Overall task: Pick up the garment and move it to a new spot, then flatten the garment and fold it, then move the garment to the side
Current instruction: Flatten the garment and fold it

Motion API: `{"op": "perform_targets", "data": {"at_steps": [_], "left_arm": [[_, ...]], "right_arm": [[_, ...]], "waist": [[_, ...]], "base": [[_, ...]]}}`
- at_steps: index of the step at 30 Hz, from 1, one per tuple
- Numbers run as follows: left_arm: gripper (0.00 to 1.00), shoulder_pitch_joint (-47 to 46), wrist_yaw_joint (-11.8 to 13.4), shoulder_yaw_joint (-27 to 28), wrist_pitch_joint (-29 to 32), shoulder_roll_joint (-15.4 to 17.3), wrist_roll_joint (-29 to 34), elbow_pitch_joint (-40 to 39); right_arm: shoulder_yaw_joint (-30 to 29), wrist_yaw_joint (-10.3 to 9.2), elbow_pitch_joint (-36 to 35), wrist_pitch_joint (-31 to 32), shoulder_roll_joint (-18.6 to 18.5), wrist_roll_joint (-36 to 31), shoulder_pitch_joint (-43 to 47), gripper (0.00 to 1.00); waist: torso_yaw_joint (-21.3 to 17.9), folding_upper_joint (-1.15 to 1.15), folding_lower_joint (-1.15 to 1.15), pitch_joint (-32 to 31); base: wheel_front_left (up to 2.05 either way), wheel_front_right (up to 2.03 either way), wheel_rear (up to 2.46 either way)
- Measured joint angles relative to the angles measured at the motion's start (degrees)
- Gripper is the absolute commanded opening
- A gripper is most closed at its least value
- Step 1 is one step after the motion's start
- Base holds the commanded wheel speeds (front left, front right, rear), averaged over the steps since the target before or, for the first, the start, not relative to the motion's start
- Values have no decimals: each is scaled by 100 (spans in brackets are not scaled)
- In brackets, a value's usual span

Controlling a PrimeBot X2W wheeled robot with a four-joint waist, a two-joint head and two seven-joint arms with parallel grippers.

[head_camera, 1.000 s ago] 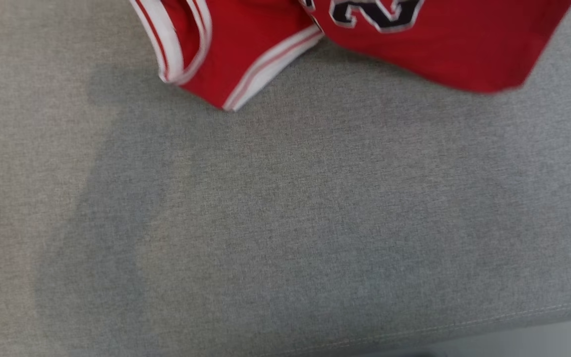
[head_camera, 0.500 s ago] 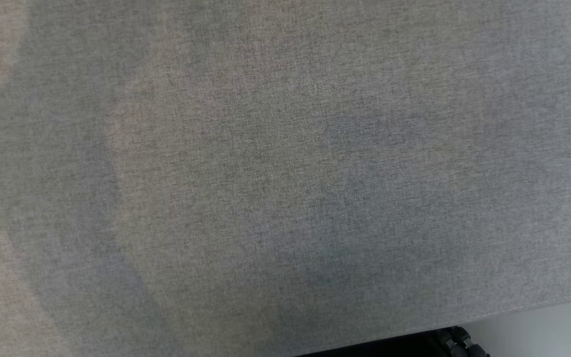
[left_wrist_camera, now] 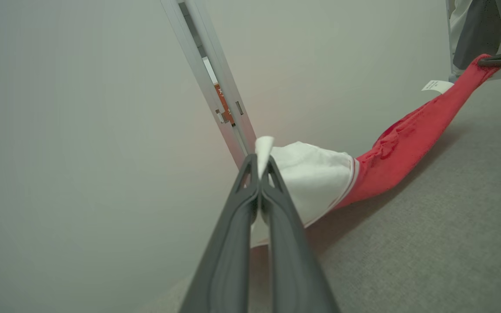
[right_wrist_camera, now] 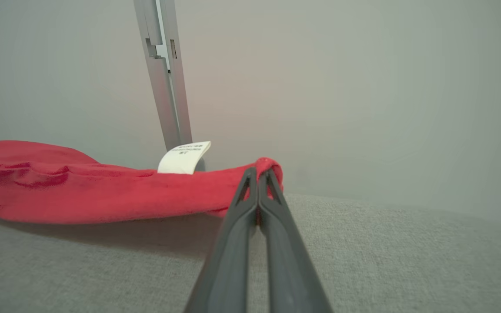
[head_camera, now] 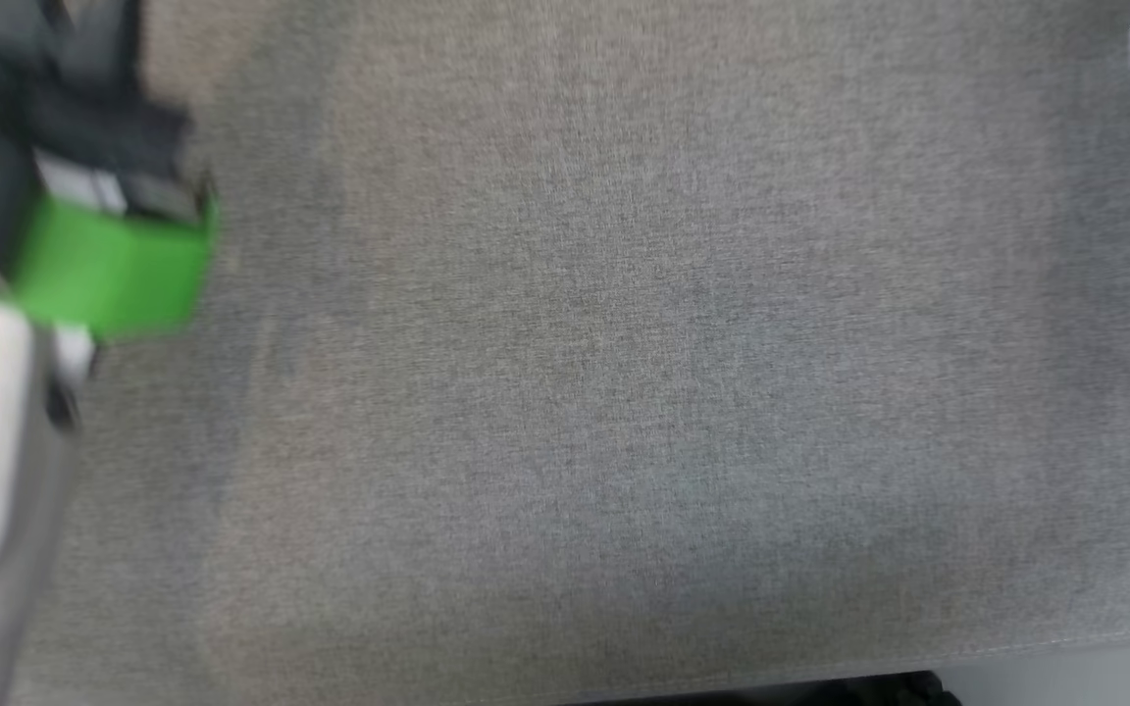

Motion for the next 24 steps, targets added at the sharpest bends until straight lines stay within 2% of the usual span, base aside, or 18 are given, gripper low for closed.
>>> {"op": "perform_targets", "data": {"at_steps": [4, 11, 17, 24], "left_arm": [[0, 1564, -8, 189, 0, 46, -130, -235], [0, 3438, -68, 471, 0, -118, -348, -532], [0, 4653, -164, 424, 0, -209, -350, -704], [0, 5528, -186, 180, 0, -307, -367, -770]], "right_arm": [[-85, 0, -208, 1, -2, 112, 1116, 0], [-322, 0, -491, 0, -18, 167, 2741, 0], [-515, 0, -770, 0, 78, -26, 3862, 0], [-783, 0, -1172, 0, 214, -278, 4893, 0]], "waist": [[43, 0, 0, -520], [-8, 0, 0, -1556], [-52, 0, -1, -2346], [-98, 0, -1, -2997]], "base": [[0, 0, 0], [0, 0, 0], [0, 0, 0], [0, 0, 0]]}}
